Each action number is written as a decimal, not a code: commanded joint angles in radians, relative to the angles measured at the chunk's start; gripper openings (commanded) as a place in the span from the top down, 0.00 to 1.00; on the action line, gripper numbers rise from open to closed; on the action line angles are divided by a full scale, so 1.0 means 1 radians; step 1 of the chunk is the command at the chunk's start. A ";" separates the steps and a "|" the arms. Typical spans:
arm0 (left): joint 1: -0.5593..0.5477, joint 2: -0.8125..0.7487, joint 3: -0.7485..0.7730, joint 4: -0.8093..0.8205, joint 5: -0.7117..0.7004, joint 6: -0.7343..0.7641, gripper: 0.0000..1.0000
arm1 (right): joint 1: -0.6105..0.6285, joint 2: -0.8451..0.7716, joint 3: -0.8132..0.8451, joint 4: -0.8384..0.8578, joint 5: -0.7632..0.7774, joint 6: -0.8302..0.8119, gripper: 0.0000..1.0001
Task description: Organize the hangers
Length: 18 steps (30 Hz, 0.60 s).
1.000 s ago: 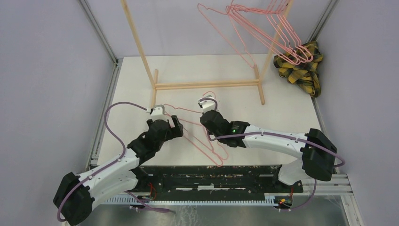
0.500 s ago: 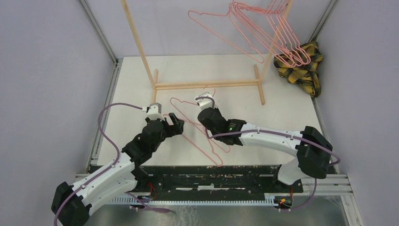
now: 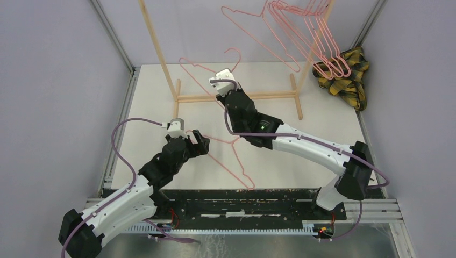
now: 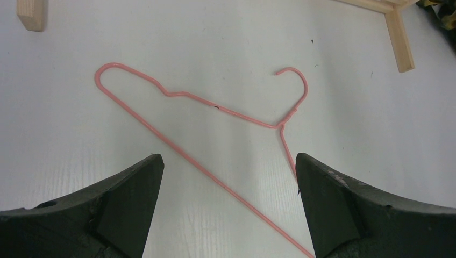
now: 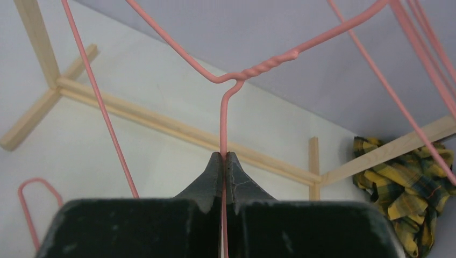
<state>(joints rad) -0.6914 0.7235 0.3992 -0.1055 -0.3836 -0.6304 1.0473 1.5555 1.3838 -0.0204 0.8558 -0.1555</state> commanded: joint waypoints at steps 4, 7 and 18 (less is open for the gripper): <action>0.004 -0.001 0.037 -0.007 -0.030 0.021 0.01 | -0.070 0.119 0.275 0.158 -0.031 -0.195 0.99; 0.004 0.002 0.044 -0.014 -0.040 0.026 0.01 | -0.097 0.175 0.387 0.164 -0.058 -0.222 0.99; 0.004 -0.012 0.046 -0.035 -0.053 0.029 0.01 | -0.195 0.336 0.712 0.163 -0.097 -0.256 0.99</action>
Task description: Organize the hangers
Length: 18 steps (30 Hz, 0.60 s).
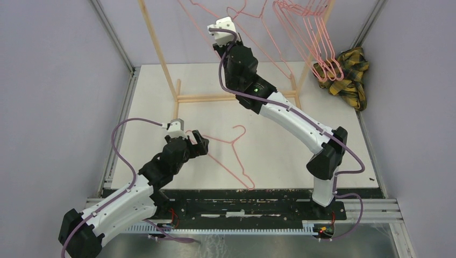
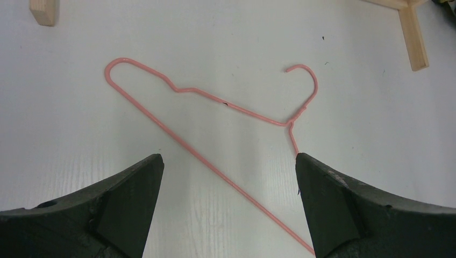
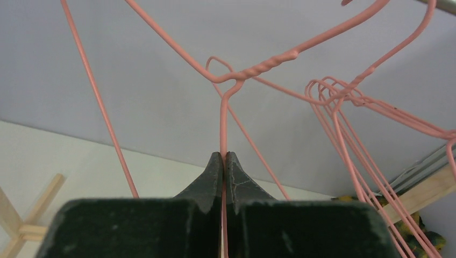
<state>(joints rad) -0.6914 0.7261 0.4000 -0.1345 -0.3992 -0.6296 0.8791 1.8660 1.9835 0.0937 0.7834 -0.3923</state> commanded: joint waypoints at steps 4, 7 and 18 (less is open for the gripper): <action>0.004 -0.020 0.039 -0.011 -0.041 0.026 0.01 | -0.058 0.083 0.205 0.021 -0.041 -0.014 0.99; 0.004 -0.024 0.035 -0.018 -0.042 0.018 0.01 | -0.077 0.136 0.262 0.005 -0.048 -0.014 0.99; 0.004 -0.047 0.030 -0.056 -0.061 0.008 0.01 | -0.131 0.237 0.365 -0.028 -0.070 0.040 0.99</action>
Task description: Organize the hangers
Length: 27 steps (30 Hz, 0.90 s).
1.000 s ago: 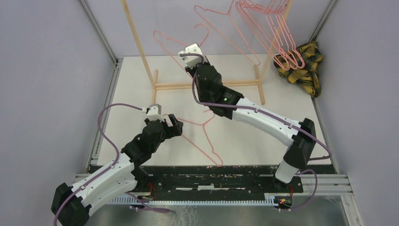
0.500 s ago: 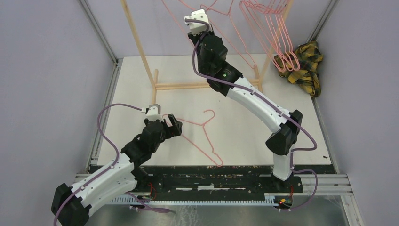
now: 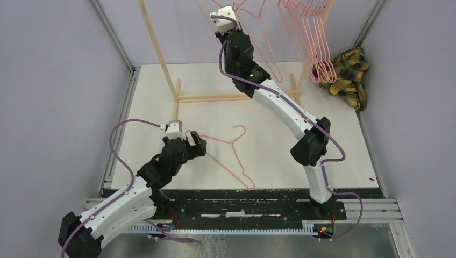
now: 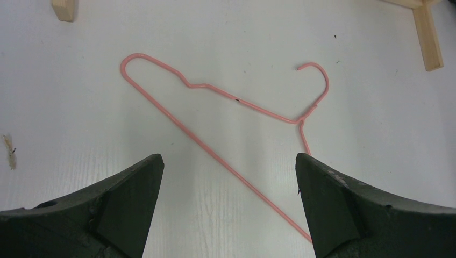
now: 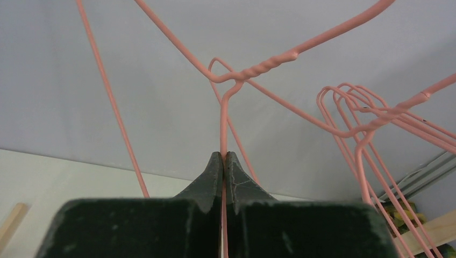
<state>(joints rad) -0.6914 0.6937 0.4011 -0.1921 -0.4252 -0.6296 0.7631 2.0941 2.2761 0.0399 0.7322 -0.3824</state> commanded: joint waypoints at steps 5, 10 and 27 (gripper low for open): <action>0.004 -0.015 0.018 0.005 -0.037 0.000 0.01 | -0.041 0.031 0.096 -0.008 -0.018 0.047 0.99; 0.005 -0.011 0.016 0.006 -0.033 -0.002 0.01 | -0.071 0.023 0.077 -0.037 -0.003 0.074 0.99; 0.004 -0.024 -0.004 0.000 -0.034 -0.013 0.01 | -0.244 -0.134 -0.155 -0.062 0.036 0.216 0.99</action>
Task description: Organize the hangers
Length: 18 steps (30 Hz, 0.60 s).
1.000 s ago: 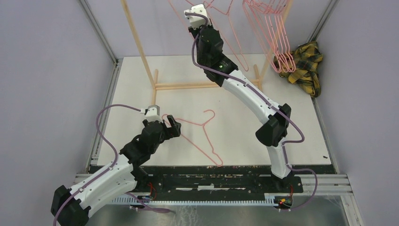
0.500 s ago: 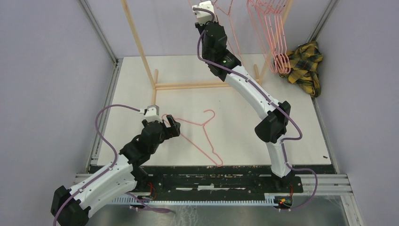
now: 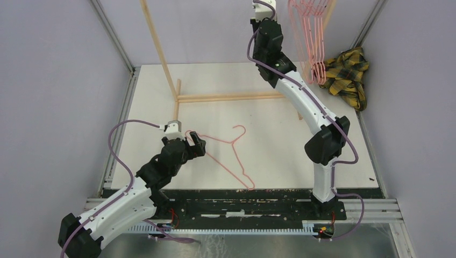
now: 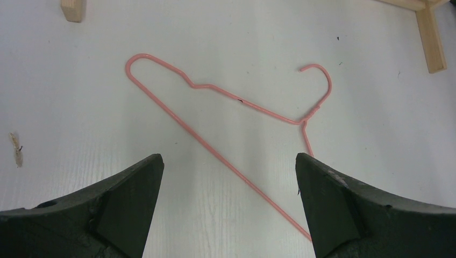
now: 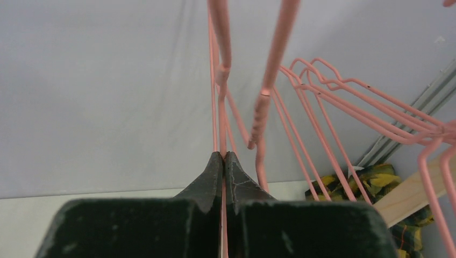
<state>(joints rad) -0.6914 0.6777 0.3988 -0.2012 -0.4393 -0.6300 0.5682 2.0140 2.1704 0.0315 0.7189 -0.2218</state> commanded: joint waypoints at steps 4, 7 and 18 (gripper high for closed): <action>0.004 0.001 -0.002 0.011 -0.013 -0.015 0.01 | -0.086 -0.087 -0.096 -0.064 0.053 0.079 0.99; 0.004 0.006 -0.006 0.012 -0.011 -0.016 0.01 | -0.105 -0.121 -0.149 -0.060 0.034 0.099 0.99; 0.004 -0.004 -0.026 0.019 -0.006 -0.030 0.01 | -0.110 -0.237 -0.288 -0.085 -0.015 0.109 0.80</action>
<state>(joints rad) -0.6914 0.6823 0.3851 -0.2081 -0.4381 -0.6304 0.4683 1.8385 1.9491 0.0307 0.6930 -0.1337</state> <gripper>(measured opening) 0.991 0.086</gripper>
